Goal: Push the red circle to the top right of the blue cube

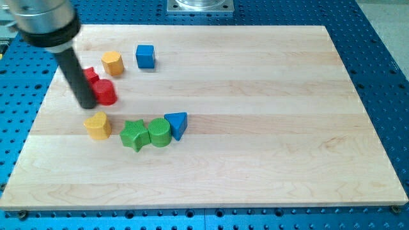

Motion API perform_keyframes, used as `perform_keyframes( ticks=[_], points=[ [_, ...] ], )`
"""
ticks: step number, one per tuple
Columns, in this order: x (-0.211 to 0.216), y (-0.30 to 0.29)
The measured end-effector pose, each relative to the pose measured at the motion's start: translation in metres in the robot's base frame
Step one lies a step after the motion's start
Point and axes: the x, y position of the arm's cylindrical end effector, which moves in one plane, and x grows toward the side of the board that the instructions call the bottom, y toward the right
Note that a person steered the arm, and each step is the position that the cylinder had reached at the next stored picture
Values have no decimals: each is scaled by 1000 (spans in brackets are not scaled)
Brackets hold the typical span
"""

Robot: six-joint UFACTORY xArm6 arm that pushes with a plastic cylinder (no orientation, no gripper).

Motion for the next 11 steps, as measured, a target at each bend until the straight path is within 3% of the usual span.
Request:
perform_keyframes(
  ticks=[1,2,3,5,7,8,9,10,11],
  points=[
    [-15,84],
    [21,59],
    [5,32],
    [-60,123],
    [-78,82],
    [-107,84],
    [-132,138],
    [-117,160],
    [-28,75]
  ],
)
